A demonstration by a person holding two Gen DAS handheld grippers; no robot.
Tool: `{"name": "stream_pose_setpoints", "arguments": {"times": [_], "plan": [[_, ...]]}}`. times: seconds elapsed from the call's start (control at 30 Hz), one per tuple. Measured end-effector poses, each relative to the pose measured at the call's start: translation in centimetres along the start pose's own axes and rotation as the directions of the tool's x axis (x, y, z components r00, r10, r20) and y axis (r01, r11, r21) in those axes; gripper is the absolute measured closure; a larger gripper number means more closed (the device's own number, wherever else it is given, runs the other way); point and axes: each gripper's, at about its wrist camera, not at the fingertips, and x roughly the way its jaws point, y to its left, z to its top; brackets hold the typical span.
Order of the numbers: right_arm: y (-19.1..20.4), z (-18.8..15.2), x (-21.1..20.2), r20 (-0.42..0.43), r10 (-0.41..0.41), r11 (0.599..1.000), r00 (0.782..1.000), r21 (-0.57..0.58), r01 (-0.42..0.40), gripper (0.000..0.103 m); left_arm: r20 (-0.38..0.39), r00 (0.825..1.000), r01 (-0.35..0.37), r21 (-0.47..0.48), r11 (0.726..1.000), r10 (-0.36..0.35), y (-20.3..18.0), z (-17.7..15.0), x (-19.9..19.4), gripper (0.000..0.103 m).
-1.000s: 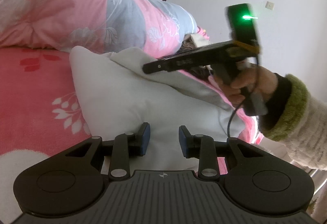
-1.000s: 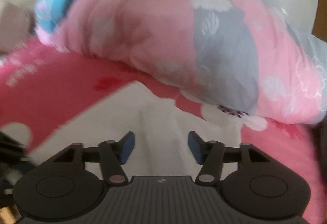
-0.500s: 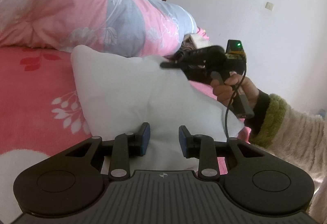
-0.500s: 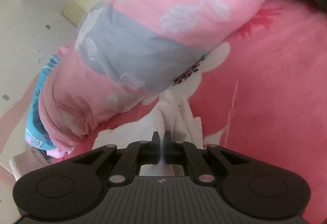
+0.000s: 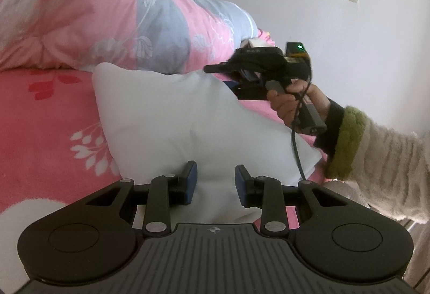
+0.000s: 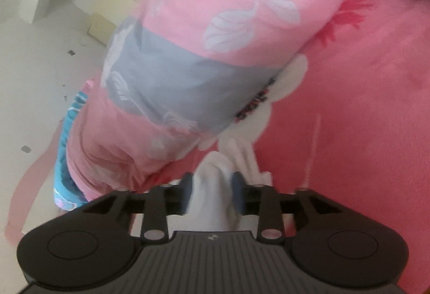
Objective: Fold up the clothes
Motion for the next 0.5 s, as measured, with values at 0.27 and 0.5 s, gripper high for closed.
{"name": "stream_pose_setpoints", "arguments": {"times": [0.27, 0.5], "plan": [[1.5, 0.9, 0.7, 0.08, 0.048, 0.99, 0.996, -0.135, -0.037, 0.09, -0.004, 1.0, -0.006, 0.011, 1.0, 0.006, -0.3, 0.1, 0.2, 0.072], [-4.5, 1.3, -1.1, 0.155, -0.067, 0.989, 0.986, 0.144, 0.045, 0.086, -0.009, 1.0, -0.013, 0.006, 1.0, 0.013, -0.5, 0.3, 0.2, 0.072]]}}
